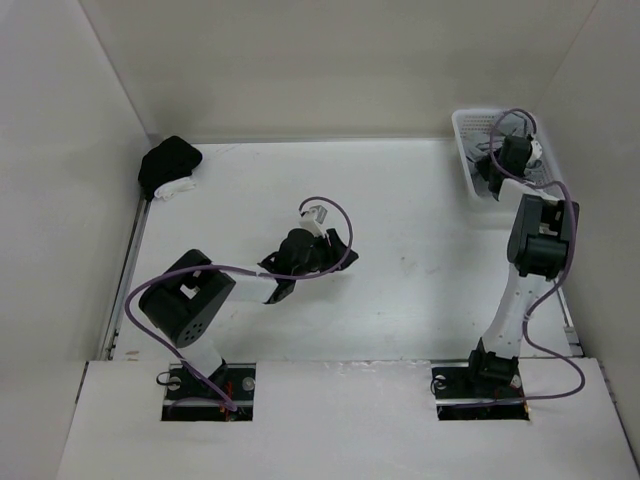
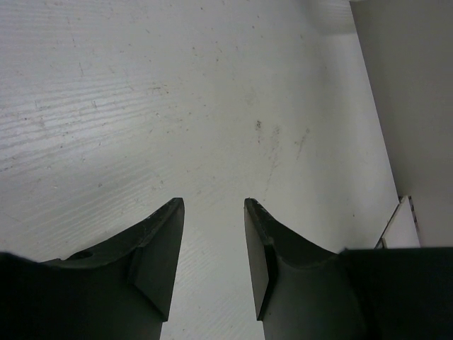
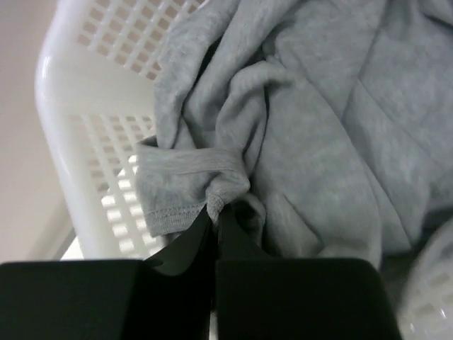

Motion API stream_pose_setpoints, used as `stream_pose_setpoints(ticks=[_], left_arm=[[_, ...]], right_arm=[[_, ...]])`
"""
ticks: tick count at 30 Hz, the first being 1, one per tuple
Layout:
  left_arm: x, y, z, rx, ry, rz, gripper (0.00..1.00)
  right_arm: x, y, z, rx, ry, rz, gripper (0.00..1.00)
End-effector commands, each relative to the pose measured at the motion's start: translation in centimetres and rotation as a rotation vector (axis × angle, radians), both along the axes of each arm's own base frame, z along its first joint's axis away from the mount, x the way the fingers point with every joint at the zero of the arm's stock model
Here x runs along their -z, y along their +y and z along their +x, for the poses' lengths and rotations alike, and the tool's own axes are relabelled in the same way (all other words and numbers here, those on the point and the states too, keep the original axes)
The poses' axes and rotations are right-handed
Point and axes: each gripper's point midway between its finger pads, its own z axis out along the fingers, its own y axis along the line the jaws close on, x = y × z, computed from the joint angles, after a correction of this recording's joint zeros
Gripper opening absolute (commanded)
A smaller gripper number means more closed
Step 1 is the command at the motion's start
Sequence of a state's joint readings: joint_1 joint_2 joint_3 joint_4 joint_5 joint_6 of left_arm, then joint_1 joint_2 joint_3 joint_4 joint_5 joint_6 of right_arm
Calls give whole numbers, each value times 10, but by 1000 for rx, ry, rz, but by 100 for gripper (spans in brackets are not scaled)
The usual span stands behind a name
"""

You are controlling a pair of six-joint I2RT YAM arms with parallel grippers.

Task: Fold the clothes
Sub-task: Grab the tank top from the pile, then move the tank top to the center of the board

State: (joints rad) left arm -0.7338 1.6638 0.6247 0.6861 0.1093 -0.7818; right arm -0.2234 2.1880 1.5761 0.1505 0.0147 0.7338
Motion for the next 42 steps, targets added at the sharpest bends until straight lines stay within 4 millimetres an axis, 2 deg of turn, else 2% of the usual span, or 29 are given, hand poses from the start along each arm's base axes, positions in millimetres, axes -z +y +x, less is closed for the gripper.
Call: stream_pose_setpoints(ticks=[1, 2, 4, 7, 9, 10, 12, 13, 14, 18, 19, 20, 21, 22, 23, 24, 25, 26, 27, 28, 30, 31, 32, 34, 36, 37, 39, 40, 42], left_arm=[[-24, -9, 3, 22, -62, -65, 37], [-24, -9, 4, 18, -66, -63, 37], [-25, -7, 4, 15, -62, -75, 37], [-30, -1, 6, -5, -73, -89, 37], [-31, 4, 9, -19, -77, -92, 37], [-32, 7, 10, -30, -75, -97, 37], [-32, 13, 13, -50, -68, -104, 36], [-35, 22, 17, -79, -68, -114, 36], [-39, 31, 21, -108, -67, -124, 36], [-56, 71, 38, -243, -85, -160, 36], [-60, 85, 41, -286, -89, -169, 36], [-69, 104, 43, -345, -101, -184, 36], [-71, 109, 44, -361, -105, -188, 36], [-78, 122, 45, -407, -119, -201, 36], [-82, 129, 45, -429, -124, -207, 37], [-88, 137, 45, -447, -135, -215, 37], [-92, 141, 42, -450, -142, -221, 39], [-94, 142, 40, -447, -145, -224, 41], [-94, 140, 36, -436, -145, -223, 42], [-94, 135, 27, -395, -151, -218, 45], [-90, 134, 19, -369, -156, -205, 47], [-84, 139, 16, -374, -151, -189, 47], [-78, 143, 14, -386, -142, -174, 47], [-65, 150, 11, -400, -130, -134, 48], [-57, 147, 6, -383, -115, -109, 47], [-52, 142, 2, -367, -102, -94, 47], [-43, 139, -5, -356, -88, -64, 47], [-37, 138, -9, -357, -82, -43, 47], [-29, 140, -13, -372, -81, -7, 47]], right_arm=[[-162, 2, -24, 31, -409, -86, 0], [-202, 8, -42, 26, -492, -109, 0], [-258, 26, -72, 2, -599, -153, 0], [-353, 75, -141, -72, -785, -226, 0], [-386, 95, -171, -106, -851, -251, 0], [-414, 113, -200, -137, -910, -267, 0], [-443, 133, -234, -179, -974, -273, 0], [-456, 142, -251, -203, -1005, -275, 0], [-478, 158, -280, -244, -1065, -277, 0], [-527, 198, -350, -385, -1200, -257, 1], [-533, 207, -360, -420, -1221, -243, 1], [-542, 224, -377, -498, -1254, -209, 1], [-545, 234, -385, -545, -1271, -190, 1], [-547, 248, -395, -611, -1293, -161, 1], [-547, 253, -397, -635, -1297, -149, 1], [-541, 272, -395, -709, -1291, -123, 2], [-531, 282, -388, -741, -1272, -111, 2], [-511, 296, -374, -779, -1226, -77, 2], [-490, 308, -363, -814, -1179, -47, 2], [-448, 325, -338, -842, -1092, -16, 2], [-404, 343, -309, -862, -1005, 23, 3], [-372, 351, -280, -857, -929, 52, 3], [-351, 355, -259, -851, -879, 67, 3], [-295, 370, -198, -867, -738, 86, 2], [-256, 381, -144, -857, -644, 88, 1], [-244, 383, -116, -843, -611, 78, 0], [-239, 381, -80, -807, -570, 77, 0], [-244, 378, -64, -786, -554, 74, 0], [-267, 371, -46, -733, -573, 46, 0]])
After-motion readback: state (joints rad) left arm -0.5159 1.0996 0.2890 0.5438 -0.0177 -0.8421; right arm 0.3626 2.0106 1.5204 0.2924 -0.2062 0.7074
